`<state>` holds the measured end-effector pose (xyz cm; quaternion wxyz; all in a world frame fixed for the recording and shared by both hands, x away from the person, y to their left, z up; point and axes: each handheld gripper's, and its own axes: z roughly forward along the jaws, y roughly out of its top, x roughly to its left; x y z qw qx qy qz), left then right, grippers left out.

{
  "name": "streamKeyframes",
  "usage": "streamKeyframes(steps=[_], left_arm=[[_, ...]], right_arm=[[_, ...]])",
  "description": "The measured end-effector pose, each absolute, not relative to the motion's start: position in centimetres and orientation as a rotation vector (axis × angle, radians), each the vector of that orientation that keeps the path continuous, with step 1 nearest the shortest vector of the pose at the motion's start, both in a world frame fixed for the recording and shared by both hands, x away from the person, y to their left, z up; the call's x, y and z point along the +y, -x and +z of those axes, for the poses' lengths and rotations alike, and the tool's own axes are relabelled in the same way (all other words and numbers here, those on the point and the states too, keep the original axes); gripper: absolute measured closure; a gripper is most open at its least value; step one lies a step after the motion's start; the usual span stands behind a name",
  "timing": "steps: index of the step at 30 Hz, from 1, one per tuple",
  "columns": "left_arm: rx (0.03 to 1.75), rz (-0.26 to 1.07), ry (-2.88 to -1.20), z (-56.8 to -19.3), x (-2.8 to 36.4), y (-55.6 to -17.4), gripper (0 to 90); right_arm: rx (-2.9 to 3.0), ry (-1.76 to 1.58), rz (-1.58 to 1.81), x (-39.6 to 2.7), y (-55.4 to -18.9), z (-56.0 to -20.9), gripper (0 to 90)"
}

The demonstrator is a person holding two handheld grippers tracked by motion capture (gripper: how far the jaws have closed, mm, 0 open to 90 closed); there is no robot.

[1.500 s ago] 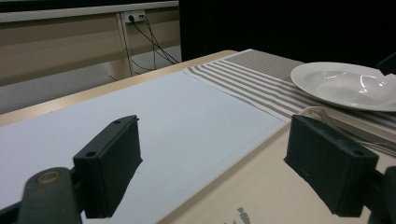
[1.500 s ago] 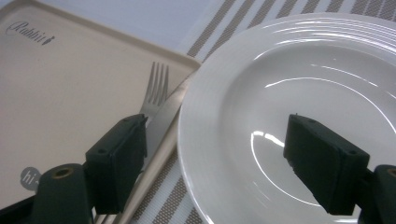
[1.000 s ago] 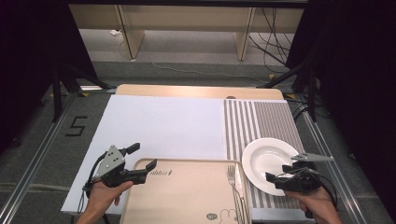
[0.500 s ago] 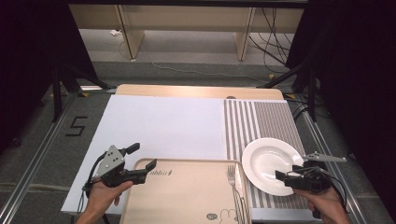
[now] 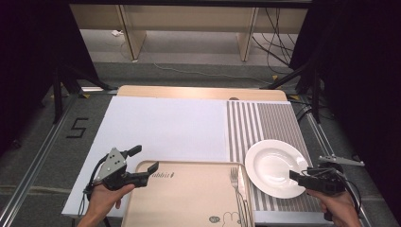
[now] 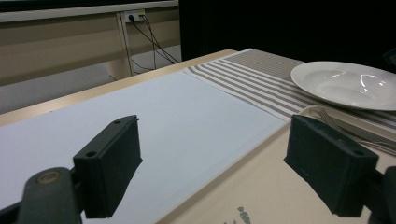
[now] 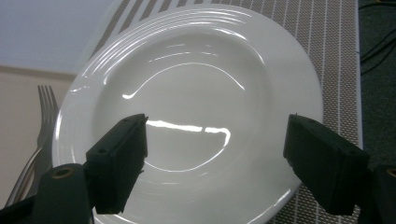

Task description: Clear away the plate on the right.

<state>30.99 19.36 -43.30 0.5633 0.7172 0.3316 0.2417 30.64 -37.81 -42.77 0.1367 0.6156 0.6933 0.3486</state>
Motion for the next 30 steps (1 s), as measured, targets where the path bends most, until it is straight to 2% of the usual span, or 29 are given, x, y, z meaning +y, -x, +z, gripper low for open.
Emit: streamKeyframes(steps=[30], left_arm=[[0.776, 0.558, -1.691, -43.3, 19.2, -31.0, 17.2]], right_arm=[[1.996, -1.974, 0.98, -40.9, -31.5, -44.7, 26.0]])
